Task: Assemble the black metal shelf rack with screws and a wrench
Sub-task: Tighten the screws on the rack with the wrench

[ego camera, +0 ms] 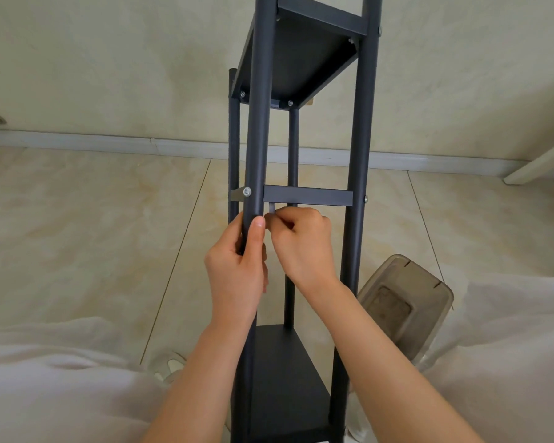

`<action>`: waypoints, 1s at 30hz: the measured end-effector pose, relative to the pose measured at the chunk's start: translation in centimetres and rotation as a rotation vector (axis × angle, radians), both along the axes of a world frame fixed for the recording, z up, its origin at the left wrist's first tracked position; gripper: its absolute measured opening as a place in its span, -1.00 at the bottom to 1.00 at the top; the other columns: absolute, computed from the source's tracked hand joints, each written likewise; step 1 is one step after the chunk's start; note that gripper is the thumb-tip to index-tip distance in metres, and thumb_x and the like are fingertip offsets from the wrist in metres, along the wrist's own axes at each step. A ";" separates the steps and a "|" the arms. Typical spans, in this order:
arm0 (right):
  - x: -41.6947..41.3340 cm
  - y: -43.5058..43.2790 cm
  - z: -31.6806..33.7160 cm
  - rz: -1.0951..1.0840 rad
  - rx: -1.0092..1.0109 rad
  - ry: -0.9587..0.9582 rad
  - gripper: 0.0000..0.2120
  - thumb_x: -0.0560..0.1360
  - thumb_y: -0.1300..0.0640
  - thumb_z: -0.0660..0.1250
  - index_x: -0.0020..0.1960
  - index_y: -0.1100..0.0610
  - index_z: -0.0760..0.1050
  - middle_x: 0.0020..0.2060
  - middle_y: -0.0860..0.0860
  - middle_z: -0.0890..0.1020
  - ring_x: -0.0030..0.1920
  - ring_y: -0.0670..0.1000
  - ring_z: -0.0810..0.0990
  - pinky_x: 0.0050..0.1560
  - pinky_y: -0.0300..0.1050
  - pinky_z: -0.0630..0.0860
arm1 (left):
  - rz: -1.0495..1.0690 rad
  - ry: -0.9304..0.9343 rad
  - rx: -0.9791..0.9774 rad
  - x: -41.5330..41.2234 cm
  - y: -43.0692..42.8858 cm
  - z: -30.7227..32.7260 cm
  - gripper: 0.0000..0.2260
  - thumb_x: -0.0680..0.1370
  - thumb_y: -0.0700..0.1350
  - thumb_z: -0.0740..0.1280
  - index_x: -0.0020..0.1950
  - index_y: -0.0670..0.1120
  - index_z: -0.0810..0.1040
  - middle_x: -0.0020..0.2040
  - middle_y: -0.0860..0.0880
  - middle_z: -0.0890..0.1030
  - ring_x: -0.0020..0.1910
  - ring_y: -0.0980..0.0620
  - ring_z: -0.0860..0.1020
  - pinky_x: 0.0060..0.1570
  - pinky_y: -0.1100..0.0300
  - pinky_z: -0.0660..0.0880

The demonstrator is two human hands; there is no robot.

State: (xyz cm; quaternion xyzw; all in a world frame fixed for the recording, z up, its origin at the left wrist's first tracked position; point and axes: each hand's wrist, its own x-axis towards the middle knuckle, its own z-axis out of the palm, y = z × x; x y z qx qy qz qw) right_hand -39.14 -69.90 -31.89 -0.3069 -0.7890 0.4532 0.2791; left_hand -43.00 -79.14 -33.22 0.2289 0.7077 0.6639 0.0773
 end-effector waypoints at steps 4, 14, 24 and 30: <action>-0.1 0.2 0.3 -0.008 -0.005 0.021 -0.67 0.56 0.19 0.31 -0.37 0.21 0.54 -0.52 0.03 0.50 -0.44 0.01 0.45 -0.36 -0.13 0.42 | -0.001 -0.010 0.011 -0.1 -0.1 0.1 -0.63 0.58 0.20 0.21 0.01 -0.08 0.60 -0.48 0.04 0.43 -0.60 0.08 0.40 -0.59 0.27 0.33; -0.4 0.5 -0.2 0.056 0.092 0.039 -0.68 0.58 0.20 0.31 -0.33 0.25 0.58 -0.49 0.06 0.54 -0.40 0.06 0.50 -0.31 -0.14 0.46 | 0.012 -0.037 0.011 -0.3 -0.2 0.1 -0.70 0.62 0.12 0.23 -0.01 -0.08 0.60 -0.47 0.00 0.44 -0.60 0.07 0.39 -0.60 0.29 0.34; -1.1 0.4 -2.0 0.075 0.223 0.179 -0.74 0.58 0.26 0.33 -0.25 0.32 0.62 -0.42 0.10 0.63 -0.39 -0.02 0.61 -0.27 -0.10 0.55 | 0.020 -0.032 0.021 -0.3 -0.4 0.2 -0.75 0.67 0.02 0.23 -0.03 -0.10 0.60 -0.48 -0.09 0.41 -0.61 0.02 0.37 -0.59 0.25 0.35; -2.2 0.3 -3.3 0.014 0.363 0.282 -0.77 0.55 0.33 0.35 -0.28 0.32 0.60 -0.46 0.11 0.59 -0.45 0.04 0.58 -0.37 -0.08 0.54 | 0.025 -0.004 0.015 -0.3 -0.5 0.1 -0.75 0.68 0.00 0.22 -0.10 -0.09 0.56 -0.50 -0.05 0.42 -0.62 0.02 0.37 -0.59 0.24 0.35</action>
